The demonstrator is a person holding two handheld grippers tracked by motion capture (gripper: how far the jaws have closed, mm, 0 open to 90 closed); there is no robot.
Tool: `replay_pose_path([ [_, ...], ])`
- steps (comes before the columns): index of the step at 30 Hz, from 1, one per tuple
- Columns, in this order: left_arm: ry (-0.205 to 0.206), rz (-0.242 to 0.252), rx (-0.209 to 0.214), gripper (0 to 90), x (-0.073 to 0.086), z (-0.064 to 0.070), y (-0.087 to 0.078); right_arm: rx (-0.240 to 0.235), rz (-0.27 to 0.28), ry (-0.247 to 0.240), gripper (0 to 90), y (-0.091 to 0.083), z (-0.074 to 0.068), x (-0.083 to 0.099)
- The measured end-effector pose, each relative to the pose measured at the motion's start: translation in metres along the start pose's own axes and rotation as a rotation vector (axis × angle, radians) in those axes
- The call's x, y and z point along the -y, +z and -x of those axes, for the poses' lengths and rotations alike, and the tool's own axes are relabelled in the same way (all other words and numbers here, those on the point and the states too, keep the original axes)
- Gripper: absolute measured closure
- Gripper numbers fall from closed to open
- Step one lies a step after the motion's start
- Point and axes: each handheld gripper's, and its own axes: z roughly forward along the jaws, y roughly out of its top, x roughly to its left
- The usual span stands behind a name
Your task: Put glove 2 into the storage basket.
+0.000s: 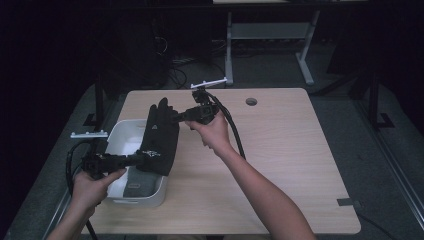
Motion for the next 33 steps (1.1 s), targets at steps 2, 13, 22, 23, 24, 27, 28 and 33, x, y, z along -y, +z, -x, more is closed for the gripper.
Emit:
replay_pose_path([
  [2,-0.007,0.007,-0.004,78.9,0.001,-0.002,-0.002,-0.002,-0.003,-0.006,74.4,0.003,-0.002,-0.001],
  [13,-0.033,0.019,-0.027,78.9,0.007,-0.014,-0.015,-0.018,-0.022,-0.013,74.4,0.022,-0.009,-0.008],
  [22,-0.060,0.026,-0.045,78.9,0.015,-0.023,-0.023,-0.026,-0.043,-0.011,74.4,0.043,-0.011,-0.009],
  [23,-0.060,0.026,-0.045,78.9,0.015,-0.023,-0.023,-0.026,-0.046,-0.011,74.4,0.045,-0.012,-0.009],
  [24,-0.060,0.024,-0.049,78.9,0.017,-0.025,-0.024,-0.024,-0.047,-0.018,74.4,0.046,-0.012,-0.009],
  [27,-0.063,0.024,-0.052,78.9,0.018,-0.026,-0.026,-0.023,-0.052,-0.020,74.4,0.050,-0.012,-0.009],
  [28,-0.063,0.021,-0.055,78.9,0.019,-0.029,-0.027,-0.027,-0.057,-0.013,74.4,0.052,-0.013,-0.009],
  [33,-0.074,0.013,-0.060,78.9,0.024,-0.033,-0.028,-0.025,-0.072,-0.011,74.4,0.059,-0.013,-0.007],
])
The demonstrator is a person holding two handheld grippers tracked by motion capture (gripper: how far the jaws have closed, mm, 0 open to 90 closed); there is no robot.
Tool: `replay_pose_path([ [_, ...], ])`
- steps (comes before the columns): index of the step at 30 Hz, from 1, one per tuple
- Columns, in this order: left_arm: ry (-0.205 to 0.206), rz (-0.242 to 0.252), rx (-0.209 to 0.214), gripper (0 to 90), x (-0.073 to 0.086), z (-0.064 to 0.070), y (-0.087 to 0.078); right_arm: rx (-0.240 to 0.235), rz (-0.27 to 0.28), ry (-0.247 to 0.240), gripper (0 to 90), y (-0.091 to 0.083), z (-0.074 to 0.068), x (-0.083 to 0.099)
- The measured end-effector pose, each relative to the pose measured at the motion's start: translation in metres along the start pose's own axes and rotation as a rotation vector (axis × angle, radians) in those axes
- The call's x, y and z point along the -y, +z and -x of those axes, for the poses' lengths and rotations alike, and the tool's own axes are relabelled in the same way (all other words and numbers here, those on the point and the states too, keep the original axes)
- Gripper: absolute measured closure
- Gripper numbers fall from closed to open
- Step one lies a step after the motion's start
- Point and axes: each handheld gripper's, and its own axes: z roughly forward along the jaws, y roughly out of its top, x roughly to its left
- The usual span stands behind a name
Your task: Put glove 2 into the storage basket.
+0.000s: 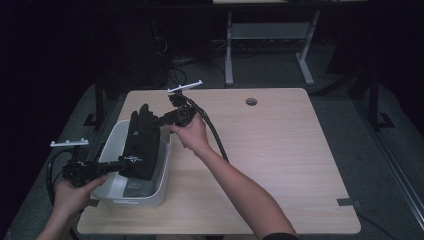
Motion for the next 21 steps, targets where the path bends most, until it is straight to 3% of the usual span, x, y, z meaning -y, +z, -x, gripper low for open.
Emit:
replay_pose_path([
  [21,-0.080,-0.031,0.023,78.8,0.020,-0.021,0.000,0.028,-0.085,0.000,74.2,0.035,0.008,0.010],
])
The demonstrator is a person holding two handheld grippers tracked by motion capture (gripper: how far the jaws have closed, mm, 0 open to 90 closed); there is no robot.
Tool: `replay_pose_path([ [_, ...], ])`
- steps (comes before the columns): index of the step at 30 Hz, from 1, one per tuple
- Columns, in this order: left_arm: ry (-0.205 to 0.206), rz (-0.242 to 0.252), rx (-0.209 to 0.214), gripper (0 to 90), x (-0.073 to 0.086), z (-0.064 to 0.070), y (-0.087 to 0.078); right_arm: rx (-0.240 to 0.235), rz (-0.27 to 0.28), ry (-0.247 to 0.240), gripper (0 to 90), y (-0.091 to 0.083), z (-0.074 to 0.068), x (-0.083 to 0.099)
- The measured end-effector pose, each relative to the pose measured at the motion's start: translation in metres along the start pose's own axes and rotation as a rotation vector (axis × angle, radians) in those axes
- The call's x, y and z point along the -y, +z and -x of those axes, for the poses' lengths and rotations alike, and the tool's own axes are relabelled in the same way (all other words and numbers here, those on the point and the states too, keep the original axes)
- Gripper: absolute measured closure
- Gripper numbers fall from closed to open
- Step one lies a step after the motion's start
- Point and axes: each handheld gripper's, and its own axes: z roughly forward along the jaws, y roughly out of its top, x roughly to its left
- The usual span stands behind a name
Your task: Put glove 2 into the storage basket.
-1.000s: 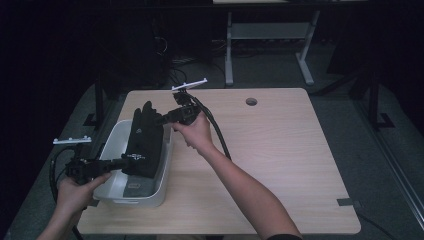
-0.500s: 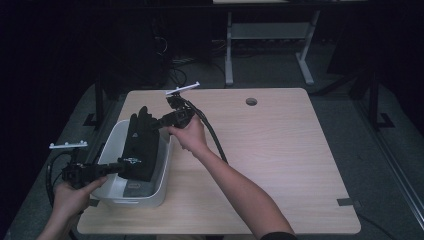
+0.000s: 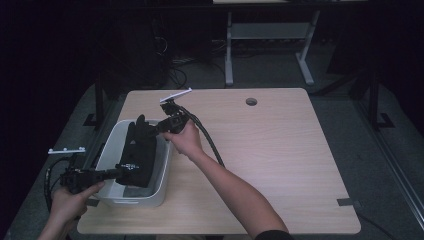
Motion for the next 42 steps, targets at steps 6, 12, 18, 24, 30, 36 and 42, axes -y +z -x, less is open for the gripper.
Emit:
replay_pose_path([
  [6,-0.014,-0.015,0.001,78.6,0.004,-0.004,0.001,0.001,-0.026,0.009,74.1,0.007,0.004,0.005],
  [12,-0.032,-0.036,0.001,77.9,0.009,-0.008,0.005,0.005,-0.055,0.021,73.9,0.014,0.007,0.009],
  [18,-0.039,-0.058,0.001,76.3,0.014,-0.013,0.009,0.022,-0.081,0.021,72.7,0.019,0.010,0.012],
  [24,-0.048,-0.057,-0.004,69.1,0.012,-0.014,0.008,0.047,-0.083,0.029,68.6,0.018,0.015,0.011],
  [30,-0.044,-0.043,-0.019,57.2,0.009,-0.014,0.005,0.050,-0.050,0.032,65.9,0.010,0.018,0.009],
  [36,-0.031,-0.023,-0.034,55.9,0.002,-0.011,0.000,0.035,-0.027,0.031,64.1,0.003,0.018,0.008],
  [42,-0.017,0.009,-0.034,55.7,-0.008,-0.005,-0.006,0.008,0.009,0.035,60.7,-0.012,0.018,0.008],
])
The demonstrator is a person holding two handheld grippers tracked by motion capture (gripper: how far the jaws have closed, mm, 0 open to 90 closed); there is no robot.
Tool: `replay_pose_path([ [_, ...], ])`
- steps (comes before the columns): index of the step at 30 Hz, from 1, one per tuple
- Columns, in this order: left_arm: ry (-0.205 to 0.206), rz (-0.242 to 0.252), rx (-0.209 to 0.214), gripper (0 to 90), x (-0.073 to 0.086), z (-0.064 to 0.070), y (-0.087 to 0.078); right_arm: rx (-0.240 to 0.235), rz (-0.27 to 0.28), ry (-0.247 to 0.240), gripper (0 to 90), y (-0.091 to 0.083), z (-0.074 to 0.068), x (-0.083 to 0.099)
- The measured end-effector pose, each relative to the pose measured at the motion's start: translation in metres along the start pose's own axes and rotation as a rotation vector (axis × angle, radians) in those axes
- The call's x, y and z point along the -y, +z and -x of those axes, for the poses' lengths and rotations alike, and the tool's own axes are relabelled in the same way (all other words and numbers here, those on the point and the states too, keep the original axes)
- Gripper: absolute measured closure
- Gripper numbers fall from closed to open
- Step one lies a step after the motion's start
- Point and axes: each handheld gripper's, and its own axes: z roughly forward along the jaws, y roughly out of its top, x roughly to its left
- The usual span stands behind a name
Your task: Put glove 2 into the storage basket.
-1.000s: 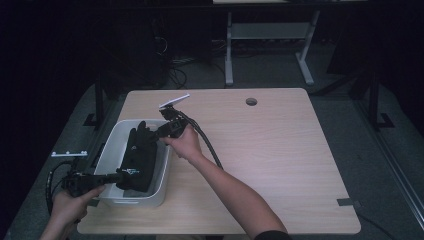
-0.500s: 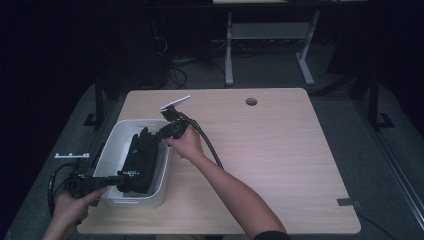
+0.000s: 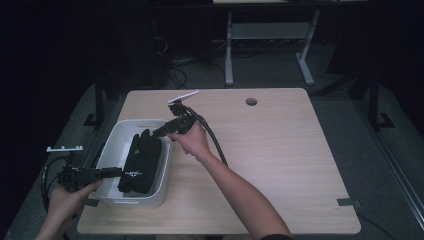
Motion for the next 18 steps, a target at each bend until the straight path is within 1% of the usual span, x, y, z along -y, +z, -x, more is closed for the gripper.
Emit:
replay_pose_path([
  [2,0.003,0.010,0.004,55.7,-0.002,0.004,-0.001,-0.003,0.009,0.000,59.4,-0.005,0.001,0.001],
  [3,0.003,0.010,0.004,55.3,-0.002,0.004,-0.001,-0.003,0.009,0.000,59.4,-0.005,0.001,0.001],
  [4,0.010,0.015,0.010,55.2,-0.004,0.007,-0.001,-0.007,0.020,-0.004,59.1,-0.010,0.001,0.002],
  [5,0.010,0.015,0.010,55.2,-0.004,0.007,-0.001,-0.007,0.020,-0.004,59.1,-0.010,0.001,0.002],
  [7,0.017,0.009,0.015,55.3,-0.007,0.012,0.002,-0.010,0.026,-0.004,58.1,-0.017,0.002,0.003],
  [9,0.025,-0.008,0.022,55.6,-0.008,0.015,0.005,-0.011,0.038,-0.003,57.9,-0.023,0.003,0.003],
  [10,0.034,-0.009,0.021,55.6,-0.009,0.017,0.006,-0.015,0.046,-0.001,57.9,-0.025,0.003,0.003],
  [11,0.034,-0.009,0.021,55.7,-0.009,0.017,0.006,-0.015,0.046,-0.001,57.9,-0.025,0.003,0.003],
  [12,0.041,-0.011,0.025,55.7,-0.010,0.020,0.007,-0.016,0.054,-0.001,57.7,-0.030,0.005,0.004],
  [14,0.039,-0.006,0.029,55.8,-0.011,0.023,0.008,-0.018,0.058,0.000,57.6,-0.032,0.006,0.004],
  [15,0.046,-0.005,0.034,55.7,-0.014,0.026,0.009,-0.017,0.062,0.002,57.4,-0.037,0.006,0.005],
  [16,0.046,-0.005,0.034,55.5,-0.014,0.026,0.009,-0.016,0.065,0.003,57.2,-0.039,0.007,0.005],
  [18,0.058,-0.015,0.039,54.7,-0.017,0.028,0.010,-0.017,0.068,0.002,57.0,-0.041,0.007,0.005],
])
